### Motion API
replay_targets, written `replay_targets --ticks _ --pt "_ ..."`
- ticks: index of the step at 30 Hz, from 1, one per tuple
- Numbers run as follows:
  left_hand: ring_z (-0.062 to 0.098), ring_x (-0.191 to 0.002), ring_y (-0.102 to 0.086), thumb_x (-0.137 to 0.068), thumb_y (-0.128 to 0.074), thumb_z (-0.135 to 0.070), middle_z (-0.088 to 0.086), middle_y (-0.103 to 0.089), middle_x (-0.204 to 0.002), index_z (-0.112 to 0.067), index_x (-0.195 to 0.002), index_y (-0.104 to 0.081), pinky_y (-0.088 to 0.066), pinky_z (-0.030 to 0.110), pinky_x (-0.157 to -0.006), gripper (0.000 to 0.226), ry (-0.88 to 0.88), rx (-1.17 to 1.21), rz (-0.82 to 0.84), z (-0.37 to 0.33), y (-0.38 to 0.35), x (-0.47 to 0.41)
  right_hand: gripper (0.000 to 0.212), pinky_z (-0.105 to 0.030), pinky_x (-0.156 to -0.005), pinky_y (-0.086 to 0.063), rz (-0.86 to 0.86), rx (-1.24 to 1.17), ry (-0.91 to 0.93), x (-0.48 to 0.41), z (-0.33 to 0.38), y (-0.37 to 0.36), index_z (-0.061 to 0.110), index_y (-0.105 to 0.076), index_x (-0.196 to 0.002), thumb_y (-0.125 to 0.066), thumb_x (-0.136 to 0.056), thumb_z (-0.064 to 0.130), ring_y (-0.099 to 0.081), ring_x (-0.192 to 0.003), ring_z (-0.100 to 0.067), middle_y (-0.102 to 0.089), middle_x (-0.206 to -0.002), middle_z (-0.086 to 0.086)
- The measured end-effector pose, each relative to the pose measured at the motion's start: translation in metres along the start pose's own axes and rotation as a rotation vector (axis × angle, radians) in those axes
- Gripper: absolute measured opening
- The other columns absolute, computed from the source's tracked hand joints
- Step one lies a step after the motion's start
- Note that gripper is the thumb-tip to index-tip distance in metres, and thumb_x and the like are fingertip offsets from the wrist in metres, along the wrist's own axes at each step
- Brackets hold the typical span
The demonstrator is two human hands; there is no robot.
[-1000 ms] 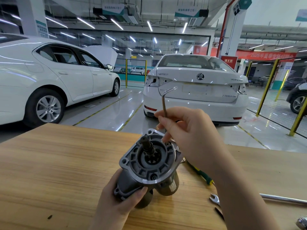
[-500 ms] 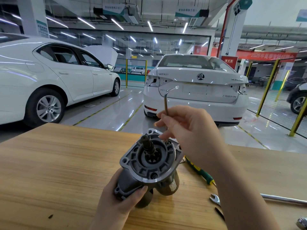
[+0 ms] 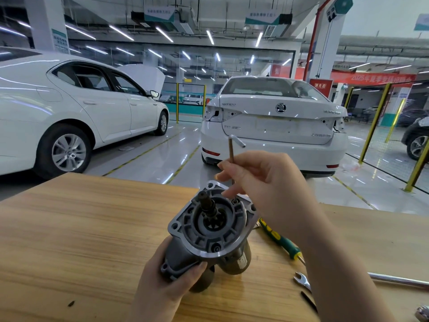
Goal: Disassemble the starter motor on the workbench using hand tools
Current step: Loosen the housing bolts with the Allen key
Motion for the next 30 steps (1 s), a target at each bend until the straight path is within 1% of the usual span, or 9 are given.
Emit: replay_targets --ticks 2,3,8,12,16,18,21,25,30 --pt "0.013 -0.082 -0.070 -0.017 -0.089 -0.018 0.001 -0.074 -0.092 -0.013 -0.101 -0.063 -0.053 0.013 -0.062 0.088 -0.004 -0.008 0.009 0.000 0.000 -0.001 0.004 -0.016 -0.061 -0.054 -0.009 -0.019 -0.008 0.000 0.000 0.001 0.032 -0.062 -0.081 -0.065 -0.082 0.030 -0.067 -0.061 -0.002 -0.071 -0.077 0.012" --pt "0.014 -0.083 -0.070 -0.009 -0.093 -0.026 0.002 -0.074 -0.092 -0.015 -0.099 -0.065 -0.053 0.014 -0.062 0.095 0.002 0.003 0.007 0.002 0.001 -0.001 0.011 -0.016 -0.058 -0.053 -0.017 -0.022 -0.016 0.000 -0.001 0.002 0.032 -0.059 -0.081 -0.069 -0.077 0.034 -0.067 -0.060 -0.002 -0.071 -0.075 0.011" --pt "0.017 -0.085 -0.070 -0.007 -0.094 -0.039 0.004 -0.074 -0.093 -0.016 -0.094 -0.067 -0.054 0.016 -0.064 0.095 0.025 0.015 -0.006 0.006 0.001 -0.001 0.027 -0.013 -0.052 -0.049 -0.052 0.014 -0.024 0.001 -0.002 0.005 0.029 -0.050 -0.070 -0.076 -0.069 0.033 -0.066 -0.055 -0.003 -0.069 -0.067 0.007" --pt "0.016 -0.082 -0.070 -0.008 -0.095 -0.027 0.005 -0.074 -0.090 -0.013 -0.098 -0.064 -0.054 0.016 -0.061 0.096 0.034 0.022 -0.018 0.006 0.001 0.000 0.022 -0.009 -0.048 -0.043 -0.044 -0.011 0.000 0.001 -0.001 0.005 0.027 -0.056 -0.063 -0.074 -0.075 0.024 -0.065 -0.054 -0.003 -0.070 -0.067 0.008" --pt "0.012 -0.075 -0.070 -0.049 -0.080 0.005 0.004 -0.074 -0.086 -0.010 -0.096 -0.065 -0.053 0.014 -0.058 0.052 0.040 0.035 -0.014 0.004 0.000 0.000 0.014 -0.014 -0.059 -0.052 -0.008 -0.015 0.004 0.000 0.000 0.002 0.032 -0.063 -0.075 -0.064 -0.084 0.022 -0.064 -0.057 0.000 -0.071 -0.077 0.014" --pt "0.013 -0.076 -0.071 -0.040 -0.090 -0.001 0.005 -0.074 -0.087 -0.012 -0.087 -0.071 -0.053 0.014 -0.058 0.052 0.015 0.037 -0.005 0.003 0.000 -0.001 0.007 -0.018 -0.061 -0.054 -0.022 -0.010 -0.002 0.000 0.000 0.002 0.031 -0.064 -0.078 -0.066 -0.082 0.027 -0.065 -0.058 -0.002 -0.071 -0.076 0.013" --pt "0.016 -0.080 -0.071 -0.007 -0.094 -0.023 0.008 -0.074 -0.090 -0.014 -0.084 -0.073 -0.054 0.016 -0.061 0.081 0.005 0.026 -0.011 0.004 0.002 -0.001 0.018 -0.019 -0.057 -0.053 -0.093 0.038 -0.015 0.001 0.000 0.008 0.031 -0.059 -0.068 -0.072 -0.067 0.043 -0.064 -0.058 -0.005 -0.068 -0.068 0.010" --pt "0.015 -0.082 -0.070 -0.007 -0.093 -0.041 0.005 -0.074 -0.092 -0.013 -0.096 -0.066 -0.053 0.015 -0.062 0.097 0.004 -0.019 -0.003 0.005 0.002 -0.002 0.022 -0.010 -0.044 -0.042 -0.134 0.049 -0.028 0.002 -0.001 0.014 0.026 -0.058 -0.061 -0.074 -0.070 0.038 -0.063 -0.051 -0.003 -0.070 -0.064 0.008" --pt "0.015 -0.083 -0.070 -0.020 -0.085 -0.020 0.004 -0.074 -0.091 -0.014 -0.095 -0.066 -0.054 0.017 -0.063 0.078 0.007 -0.025 0.003 0.007 0.003 -0.001 0.014 -0.015 -0.059 -0.052 -0.044 -0.004 -0.018 0.000 -0.001 0.006 0.030 -0.063 -0.071 -0.064 -0.084 0.025 -0.064 -0.054 -0.001 -0.070 -0.074 0.017"
Point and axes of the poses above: each hand's wrist, its own x-axis away from the middle knuckle, its own y-axis out of the back of the hand, z = x × y, the point moved 10 cm from there along -x, towards the middle knuckle
